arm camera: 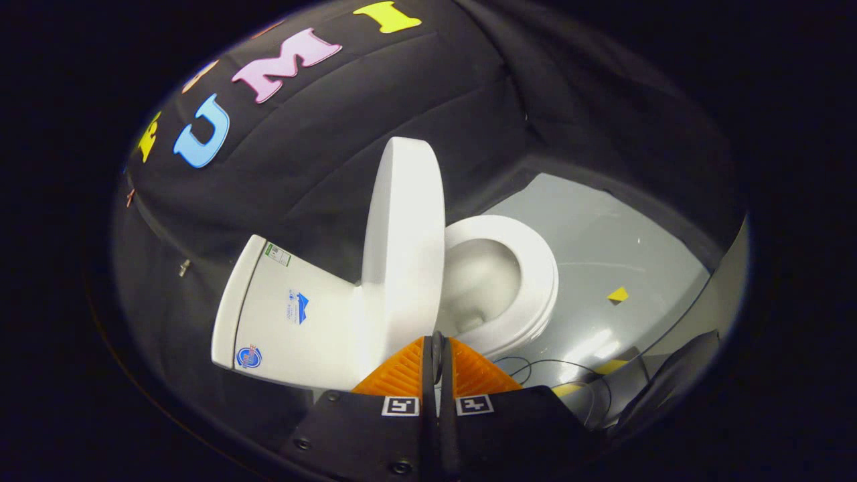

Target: Open the toilet lid.

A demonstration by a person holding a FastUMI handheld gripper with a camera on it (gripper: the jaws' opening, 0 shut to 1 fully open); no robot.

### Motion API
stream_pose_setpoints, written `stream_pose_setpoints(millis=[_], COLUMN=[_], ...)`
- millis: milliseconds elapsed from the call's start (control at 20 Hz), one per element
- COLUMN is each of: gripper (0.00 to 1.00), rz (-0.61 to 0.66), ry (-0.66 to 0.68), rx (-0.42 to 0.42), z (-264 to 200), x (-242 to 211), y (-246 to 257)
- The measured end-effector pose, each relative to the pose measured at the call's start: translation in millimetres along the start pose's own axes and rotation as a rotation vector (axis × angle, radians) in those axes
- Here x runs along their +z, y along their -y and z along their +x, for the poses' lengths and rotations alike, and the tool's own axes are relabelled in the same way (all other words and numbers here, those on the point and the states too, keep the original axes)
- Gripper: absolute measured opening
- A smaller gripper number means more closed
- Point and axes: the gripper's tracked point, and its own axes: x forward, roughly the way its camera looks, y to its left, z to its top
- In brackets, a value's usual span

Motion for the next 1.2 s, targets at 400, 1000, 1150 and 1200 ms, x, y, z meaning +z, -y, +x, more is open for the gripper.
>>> stream_pose_setpoints(millis=[400,1000,1150,1200], gripper=[0.06,0.06,0.06,0.06], rz=[-0.081,-0.294,-0.335,-0.352], ry=[0.079,0.196,0.215,0.222], rx=[-0.049,-0.105,-0.113,-0.114], z=[-21.9,-40.9,-40.8,-40.7], x=[-0.3,-15.9,-21.7,-23.8], y=[-59.4,-152.2,-171.2,-177.7])
